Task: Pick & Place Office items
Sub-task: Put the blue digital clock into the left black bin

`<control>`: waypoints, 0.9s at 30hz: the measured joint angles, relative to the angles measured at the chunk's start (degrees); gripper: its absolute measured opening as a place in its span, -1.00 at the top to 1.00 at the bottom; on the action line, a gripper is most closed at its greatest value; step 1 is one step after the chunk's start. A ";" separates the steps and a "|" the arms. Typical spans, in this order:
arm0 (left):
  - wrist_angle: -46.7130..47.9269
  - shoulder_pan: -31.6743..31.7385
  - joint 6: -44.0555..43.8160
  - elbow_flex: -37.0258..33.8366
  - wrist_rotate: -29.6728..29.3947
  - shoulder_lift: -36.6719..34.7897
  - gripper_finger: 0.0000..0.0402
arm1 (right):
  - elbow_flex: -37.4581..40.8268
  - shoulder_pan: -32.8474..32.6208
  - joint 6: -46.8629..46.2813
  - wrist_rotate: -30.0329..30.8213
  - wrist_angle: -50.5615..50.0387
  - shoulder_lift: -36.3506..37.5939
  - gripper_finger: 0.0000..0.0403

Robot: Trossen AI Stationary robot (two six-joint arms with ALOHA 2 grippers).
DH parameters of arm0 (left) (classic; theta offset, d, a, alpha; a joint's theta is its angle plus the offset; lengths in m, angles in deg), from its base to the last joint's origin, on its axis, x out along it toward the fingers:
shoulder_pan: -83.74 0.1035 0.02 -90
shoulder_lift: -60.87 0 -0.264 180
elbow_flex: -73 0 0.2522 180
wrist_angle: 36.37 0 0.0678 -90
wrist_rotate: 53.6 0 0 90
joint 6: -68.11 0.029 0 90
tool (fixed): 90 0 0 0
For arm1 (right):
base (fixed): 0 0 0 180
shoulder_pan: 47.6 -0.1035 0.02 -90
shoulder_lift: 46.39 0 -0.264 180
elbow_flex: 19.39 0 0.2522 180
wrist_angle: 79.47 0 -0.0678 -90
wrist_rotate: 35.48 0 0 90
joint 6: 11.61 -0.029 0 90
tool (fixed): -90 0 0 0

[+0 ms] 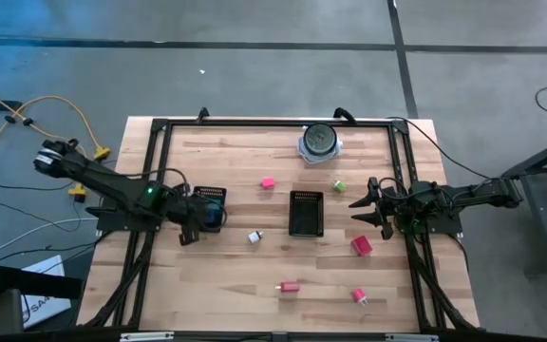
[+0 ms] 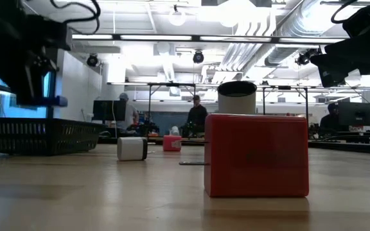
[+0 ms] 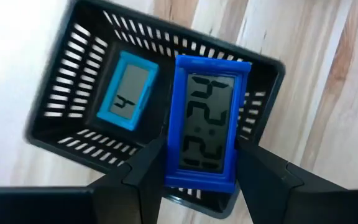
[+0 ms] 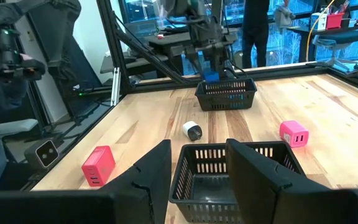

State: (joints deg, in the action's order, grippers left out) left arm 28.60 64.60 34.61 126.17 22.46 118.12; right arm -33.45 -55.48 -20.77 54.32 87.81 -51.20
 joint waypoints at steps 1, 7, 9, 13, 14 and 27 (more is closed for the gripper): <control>-0.82 0.66 1.03 -0.86 0.60 -0.39 0.16 | -0.02 0.00 -0.02 0.01 0.00 0.00 0.30; -2.56 5.83 6.37 -2.64 3.02 -0.84 0.16 | -0.01 0.00 -0.01 0.01 0.00 0.01 0.30; -3.77 8.23 7.30 -3.37 4.65 -0.83 0.16 | 0.00 0.00 0.00 0.01 0.00 -0.01 0.30; -6.91 12.67 9.43 -6.01 9.15 -0.80 0.16 | 0.00 0.00 -0.01 0.02 0.00 -0.01 0.30; -7.88 13.60 9.51 -6.65 10.11 -0.80 0.16 | 0.00 0.00 -0.02 0.02 0.00 -0.01 0.30; -13.50 18.99 12.53 -9.62 14.32 3.23 0.16 | -0.02 0.00 0.00 0.02 -0.02 -0.01 0.30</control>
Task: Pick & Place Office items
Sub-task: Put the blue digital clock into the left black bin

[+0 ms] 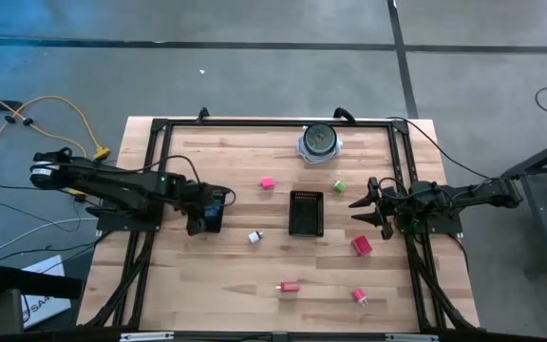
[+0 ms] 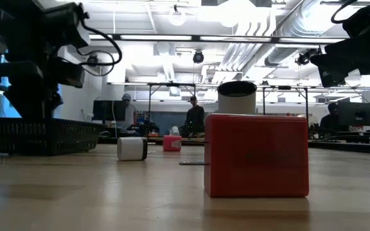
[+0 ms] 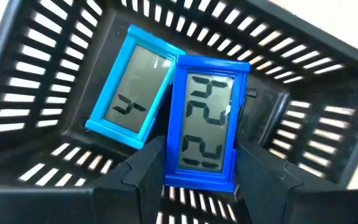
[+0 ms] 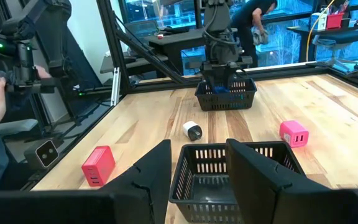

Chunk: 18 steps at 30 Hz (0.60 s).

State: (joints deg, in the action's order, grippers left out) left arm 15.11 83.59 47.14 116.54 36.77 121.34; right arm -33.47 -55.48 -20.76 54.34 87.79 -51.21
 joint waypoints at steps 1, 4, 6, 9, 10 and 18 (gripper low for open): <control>-0.47 0.14 0.02 0.00 0.38 0.68 0.16 | 0.01 0.00 -0.02 -0.01 0.02 0.01 0.30; -1.29 0.93 0.08 0.00 1.55 2.31 0.16 | 0.02 0.00 -0.02 -0.02 0.02 0.00 0.30; -1.57 1.35 0.13 0.00 2.26 2.90 0.16 | 0.01 0.00 -0.01 -0.01 0.02 0.02 0.30; -1.84 1.93 0.13 0.00 2.54 3.01 0.16 | 0.01 0.00 -0.01 -0.01 0.02 0.02 0.30; -1.86 1.93 0.13 0.00 2.54 3.01 0.16 | 0.00 0.00 -0.02 -0.01 0.02 0.02 0.30; -1.83 1.93 0.89 0.00 2.56 3.01 0.10 | 0.02 0.00 -0.01 -0.01 0.02 0.01 0.30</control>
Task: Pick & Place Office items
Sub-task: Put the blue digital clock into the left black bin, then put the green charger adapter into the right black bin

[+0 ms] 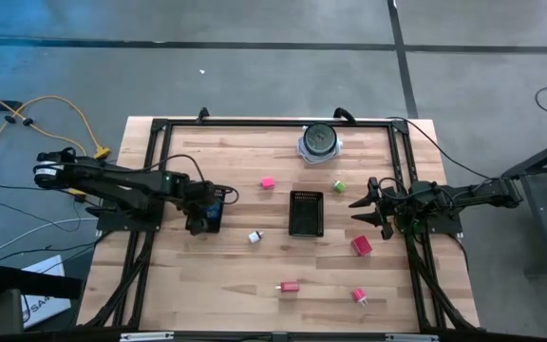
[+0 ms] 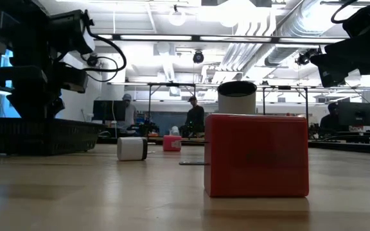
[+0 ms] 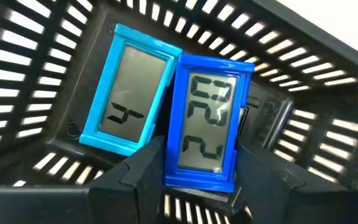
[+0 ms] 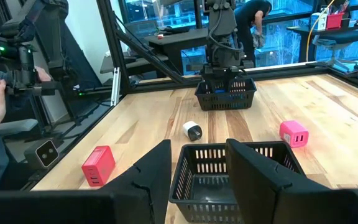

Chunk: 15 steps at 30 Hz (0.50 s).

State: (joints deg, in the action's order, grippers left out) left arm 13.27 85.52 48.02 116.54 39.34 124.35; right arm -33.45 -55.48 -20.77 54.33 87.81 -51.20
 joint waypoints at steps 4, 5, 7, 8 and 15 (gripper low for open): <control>-0.33 0.00 0.18 0.00 0.00 0.00 0.00 | -0.02 0.00 -0.01 -0.01 0.00 0.00 0.30; -0.36 0.00 0.16 0.00 0.00 0.00 -0.02 | 0.00 0.00 -0.01 0.00 0.00 0.02 0.30; -0.37 -0.02 0.17 0.00 0.02 0.00 -0.06 | 0.00 0.00 0.00 0.01 0.00 0.00 0.30; -0.37 -0.02 0.18 0.00 0.01 0.00 -0.06 | -0.01 0.00 0.00 0.01 0.00 0.01 0.30; -0.37 -0.02 0.18 0.00 0.02 -0.17 -0.07 | -0.01 0.00 0.00 0.01 0.00 0.00 0.30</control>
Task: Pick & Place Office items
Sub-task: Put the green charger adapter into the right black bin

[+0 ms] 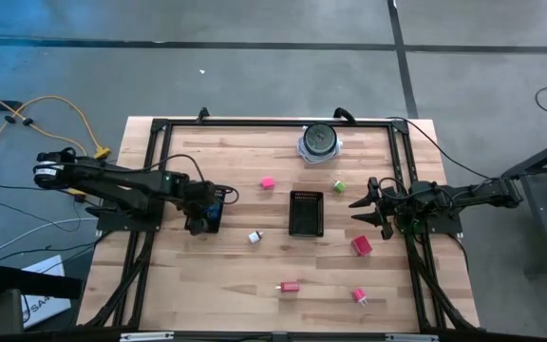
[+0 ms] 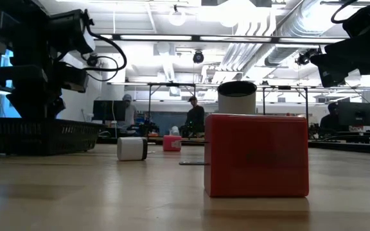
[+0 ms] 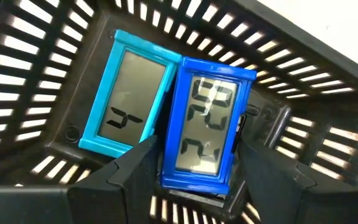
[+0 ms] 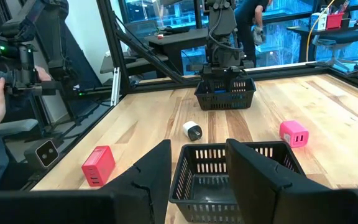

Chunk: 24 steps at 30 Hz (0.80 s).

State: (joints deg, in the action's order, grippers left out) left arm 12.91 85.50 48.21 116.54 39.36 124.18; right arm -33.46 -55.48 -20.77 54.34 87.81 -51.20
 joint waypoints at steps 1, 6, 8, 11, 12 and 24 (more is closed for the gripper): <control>0.01 0.00 0.00 0.00 0.00 -0.20 -0.07 | 0.01 0.00 -0.01 0.00 0.00 0.00 0.30; 0.03 0.00 0.00 0.00 0.00 -2.02 -0.07 | 0.01 0.00 -0.01 0.00 0.00 0.01 0.30; 0.11 0.00 0.00 0.00 0.00 -2.93 -0.07 | 0.00 0.00 -0.01 0.00 0.00 0.00 0.30; 0.37 0.00 0.00 0.00 0.00 -4.37 -0.07 | 0.01 0.00 -0.01 0.00 0.00 0.00 0.30; 0.56 0.00 0.00 0.00 0.00 -4.78 -0.07 | -0.01 0.00 -0.01 0.00 0.00 0.01 0.30; 0.67 0.00 1.09 0.17 0.00 -10.00 -0.07 | 0.00 0.00 -0.01 -0.02 0.00 0.01 0.30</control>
State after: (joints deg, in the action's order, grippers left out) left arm 13.58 85.50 49.30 116.71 39.36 114.18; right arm -33.47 -55.48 -20.78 54.32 87.81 -51.20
